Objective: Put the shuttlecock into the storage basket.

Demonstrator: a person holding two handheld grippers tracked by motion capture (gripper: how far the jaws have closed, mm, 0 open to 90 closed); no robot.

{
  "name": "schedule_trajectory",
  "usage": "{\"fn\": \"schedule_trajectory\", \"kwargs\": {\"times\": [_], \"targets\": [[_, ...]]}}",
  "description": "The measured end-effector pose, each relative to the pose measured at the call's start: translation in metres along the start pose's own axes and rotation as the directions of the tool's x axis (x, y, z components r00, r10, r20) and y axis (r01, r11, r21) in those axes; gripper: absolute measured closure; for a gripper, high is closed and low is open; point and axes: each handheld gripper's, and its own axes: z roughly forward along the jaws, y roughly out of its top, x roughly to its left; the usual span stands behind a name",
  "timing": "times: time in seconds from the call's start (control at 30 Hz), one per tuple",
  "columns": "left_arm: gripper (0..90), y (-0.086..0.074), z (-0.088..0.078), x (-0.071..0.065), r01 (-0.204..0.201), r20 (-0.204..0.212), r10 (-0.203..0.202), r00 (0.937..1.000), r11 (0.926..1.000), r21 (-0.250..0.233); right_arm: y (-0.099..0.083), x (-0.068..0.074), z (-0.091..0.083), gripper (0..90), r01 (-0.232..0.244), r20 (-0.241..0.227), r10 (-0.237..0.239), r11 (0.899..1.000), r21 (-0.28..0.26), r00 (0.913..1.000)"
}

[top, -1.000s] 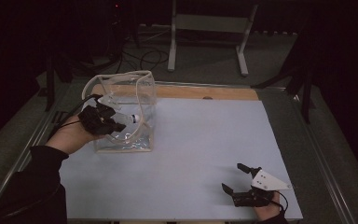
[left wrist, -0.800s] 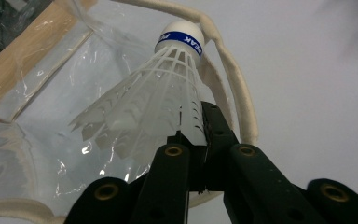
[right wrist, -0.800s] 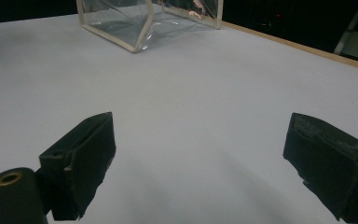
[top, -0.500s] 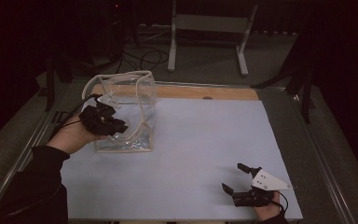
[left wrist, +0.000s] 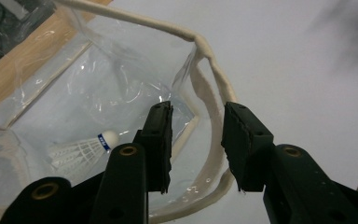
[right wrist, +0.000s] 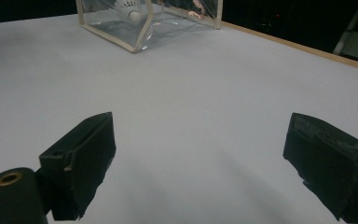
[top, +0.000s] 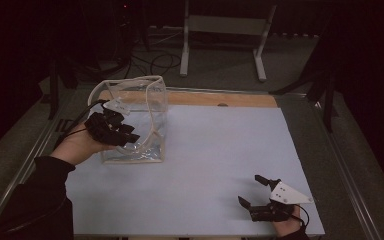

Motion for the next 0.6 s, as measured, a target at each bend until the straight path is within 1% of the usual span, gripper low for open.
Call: {"fn": "schedule_trajectory", "kwargs": {"times": [0.03,0.07,0.13,0.17,0.27,0.3,0.33,0.4,0.47,0.6], "targets": [[58.4,0.0002,-0.0003,-0.0002,0.005,-0.001,-0.005,1.0000,1.0000,-0.002,-0.0001,0.0000,0.0001,8.9,0.001,0.001,-0.001,1.000,0.001,1.0000],[55.3,0.0004,-0.0009,-0.0006,0.007,0.001,-0.007,1.0000,1.0000,-0.006,-0.0002,-0.0001,0.0001,8.9,0.001,0.000,-0.001,1.000,0.000,1.0000],[53.4,0.0009,-0.0017,-0.0011,0.012,-0.002,-0.012,0.9999,0.9999,-0.008,-0.0001,0.0000,0.0002,8.9,0.001,-0.001,-0.001,1.000,0.000,1.0000],[49.6,0.0011,-0.0021,-0.0016,0.018,-0.002,-0.018,0.9998,0.9998,-0.010,0.0000,0.0001,0.0002,8.9,0.001,0.000,-0.001,1.000,0.000,1.0000],[43.2,0.0012,-0.0024,-0.0017,0.036,-0.004,-0.036,0.9993,0.9993,-0.011,0.0000,0.0001,0.0001,8.9,0.001,0.001,-0.001,1.000,0.000,1.0000],[42.1,0.0011,-0.0025,-0.0017,0.038,-0.007,-0.038,0.9993,0.9992,-0.011,-0.0001,0.0000,0.0001,8.9,0.001,0.001,-0.001,1.000,0.001,1.0000],[41.7,0.0008,-0.0026,-0.0017,0.043,0.001,-0.043,0.9991,0.9989,-0.017,-0.0001,-0.0003,0.0001,8.9,0.001,0.000,-0.001,1.000,0.000,1.0000],[39.4,0.0006,-0.0031,-0.0025,0.042,-0.002,-0.042,0.9991,0.9988,-0.024,-0.0001,-0.0003,0.0002,8.9,0.002,0.001,-0.002,1.000,0.000,1.0000],[36.1,0.0008,-0.0032,-0.0036,0.044,0.008,-0.043,0.9990,0.9986,-0.031,-0.0001,0.0000,0.0003,8.9,0.003,0.002,-0.003,1.000,0.000,1.0000],[30.9,0.0018,-0.0028,-0.0047,0.043,0.009,-0.043,0.9990,0.9988,-0.024,0.0000,0.0002,0.0004,8.9,0.001,0.003,-0.001,1.000,0.000,1.0000]]}}
